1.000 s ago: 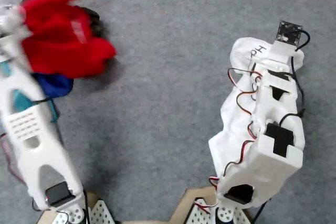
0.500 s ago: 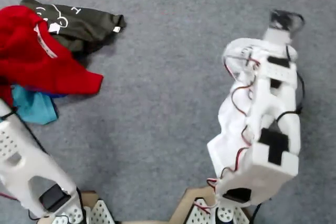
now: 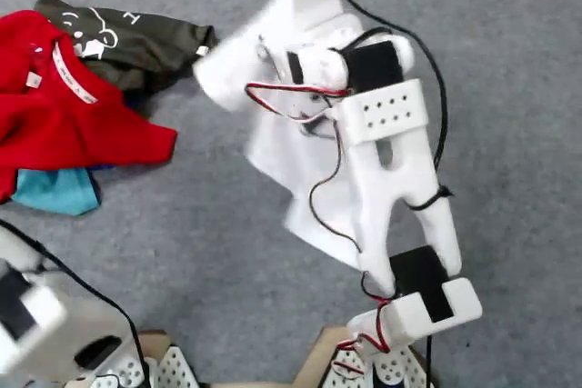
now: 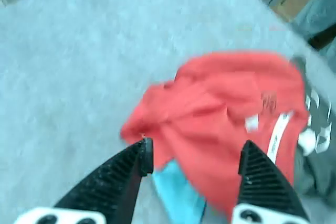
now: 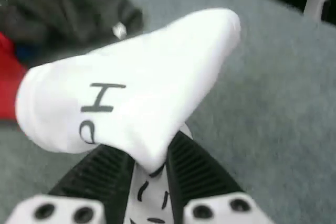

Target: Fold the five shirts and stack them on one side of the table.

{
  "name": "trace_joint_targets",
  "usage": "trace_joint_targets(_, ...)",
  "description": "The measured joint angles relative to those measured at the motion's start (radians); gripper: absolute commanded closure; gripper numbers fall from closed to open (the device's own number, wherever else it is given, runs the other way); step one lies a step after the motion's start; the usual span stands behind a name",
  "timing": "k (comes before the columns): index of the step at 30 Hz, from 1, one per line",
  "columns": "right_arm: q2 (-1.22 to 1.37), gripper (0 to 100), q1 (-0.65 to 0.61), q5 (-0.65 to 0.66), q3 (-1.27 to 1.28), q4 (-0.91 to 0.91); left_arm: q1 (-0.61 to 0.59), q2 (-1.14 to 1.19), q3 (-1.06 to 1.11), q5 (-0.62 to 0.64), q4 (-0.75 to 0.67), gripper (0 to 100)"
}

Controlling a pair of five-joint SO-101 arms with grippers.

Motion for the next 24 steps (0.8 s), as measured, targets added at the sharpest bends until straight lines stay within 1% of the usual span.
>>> trace_joint_targets(2, 0.023, 98.4, 0.002, -0.020, -0.031, 0.003, 0.054, -0.121, 0.189, -0.011, -0.014, 73)
trace_joint_targets(4, 0.084, 98.4, 0.035, -0.025, -0.021, 0.003, 0.126, -0.233, 0.382, -0.025, -0.064, 73)
trace_joint_targets(7, 0.210, 98.4, 0.143, -0.025, 0.032, 0.003, 0.256, -0.390, 0.684, -0.058, -0.193, 72)
trace_joint_targets(10, 0.325, 98.4, 0.281, -0.017, 0.083, 0.003, 0.428, -0.534, 1.002, -0.123, -0.344, 72)
trace_joint_targets(12, 0.379, 98.4, 0.379, 0.029, 0.104, 0.003, 0.555, -0.621, 1.206, -0.164, -0.434, 72)
trace_joint_targets(14, 0.408, 98.3, 0.468, 0.109, 0.120, 0.003, 0.683, -0.694, 1.376, -0.184, -0.517, 72)
trace_joint_targets(16, 0.433, 98.3, 0.548, 0.204, 0.126, 0.003, 0.790, -0.744, 1.501, -0.192, -0.577, 72)
trace_joint_targets(18, 0.454, 97.3, 0.624, 0.296, 0.130, 0.003, 0.861, -0.764, 1.565, -0.193, -0.611, 73)
trace_joint_targets(19, 0.463, 94.0, 0.663, 0.345, 0.130, 0.003, 0.879, -0.764, 1.587, -0.198, -0.618, 73)
trace_joint_targets(20, 0.468, 88.1, 0.698, 0.390, 0.130, 0.003, 0.893, -0.764, 1.606, -0.201, -0.620, 73)
trace_joint_targets(24, 0.468, 56.8, 0.832, 0.502, 0.130, 0.035, 0.904, -0.732, 1.685, -0.203, -0.628, 73)
